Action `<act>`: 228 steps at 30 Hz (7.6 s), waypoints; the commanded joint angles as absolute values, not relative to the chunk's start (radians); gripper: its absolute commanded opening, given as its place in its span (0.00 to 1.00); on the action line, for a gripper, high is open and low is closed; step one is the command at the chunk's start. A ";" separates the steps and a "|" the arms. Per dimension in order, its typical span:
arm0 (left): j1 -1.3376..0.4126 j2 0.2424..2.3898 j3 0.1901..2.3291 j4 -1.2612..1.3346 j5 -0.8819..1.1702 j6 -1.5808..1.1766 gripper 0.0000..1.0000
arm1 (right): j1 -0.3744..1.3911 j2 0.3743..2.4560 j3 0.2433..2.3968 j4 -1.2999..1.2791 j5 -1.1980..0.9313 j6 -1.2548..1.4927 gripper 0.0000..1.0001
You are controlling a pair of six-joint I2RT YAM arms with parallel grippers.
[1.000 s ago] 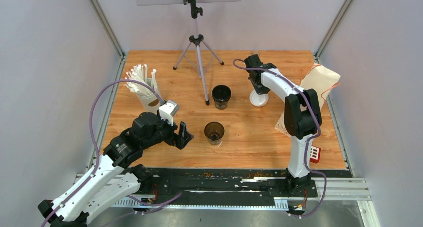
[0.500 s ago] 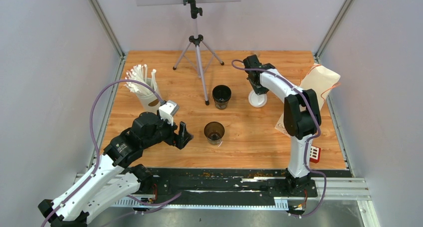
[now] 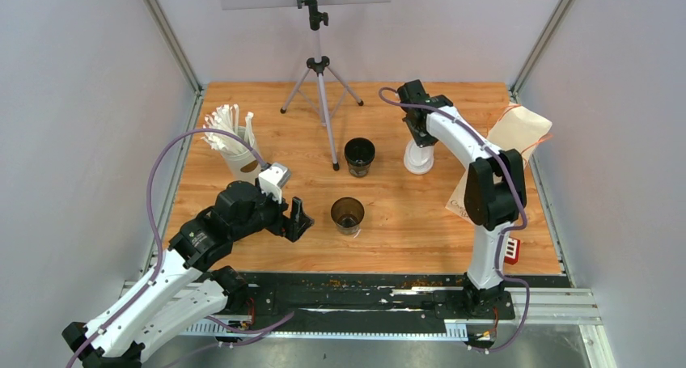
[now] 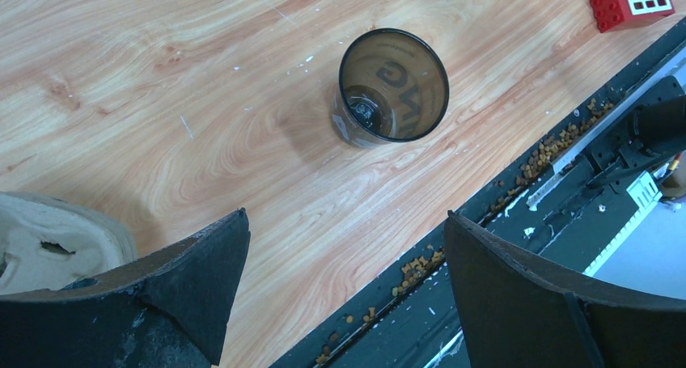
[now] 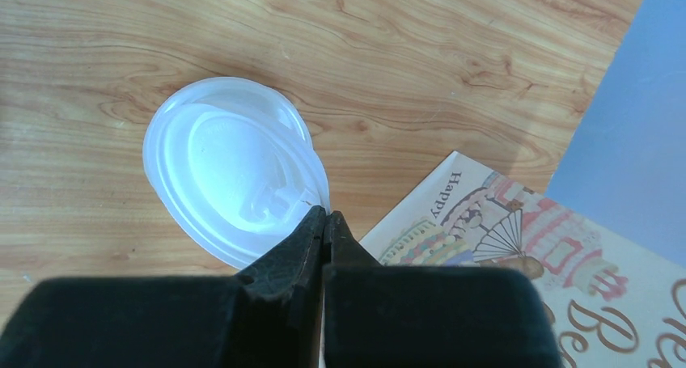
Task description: Pack the takeout coffee
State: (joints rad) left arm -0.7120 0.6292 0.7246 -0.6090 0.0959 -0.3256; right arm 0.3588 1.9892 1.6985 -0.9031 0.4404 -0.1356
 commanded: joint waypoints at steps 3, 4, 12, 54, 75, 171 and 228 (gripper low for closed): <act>-0.715 0.629 0.716 -0.572 0.105 -0.299 0.96 | 0.369 1.893 1.782 -0.970 0.420 -0.101 0.00; -0.715 0.628 0.716 -0.572 0.106 -0.299 0.96 | 0.372 1.883 1.788 -0.977 0.413 -0.098 0.00; -0.715 0.673 0.739 -0.589 0.080 -0.339 0.93 | 0.420 1.778 1.847 -1.074 0.329 -0.032 0.00; -0.715 0.973 1.064 -0.601 0.046 -0.539 0.42 | 1.048 1.383 1.530 -0.793 0.234 0.316 0.00; -0.715 1.002 1.054 -0.593 0.004 -0.468 0.00 | 1.040 1.369 1.478 -0.677 0.357 0.196 0.35; -0.714 0.505 0.622 0.025 0.426 0.375 0.20 | 0.767 1.319 1.104 -0.090 -0.984 0.766 0.80; -0.405 0.929 0.714 -0.287 0.401 -0.681 0.77 | 1.055 1.435 1.062 -0.388 0.101 -0.351 0.86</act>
State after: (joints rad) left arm -0.4061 0.9371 0.7471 -0.3683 0.3511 -0.6689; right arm 1.0431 1.4204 1.0203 -0.4095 0.0368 -0.3279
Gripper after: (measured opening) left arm 0.764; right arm 0.855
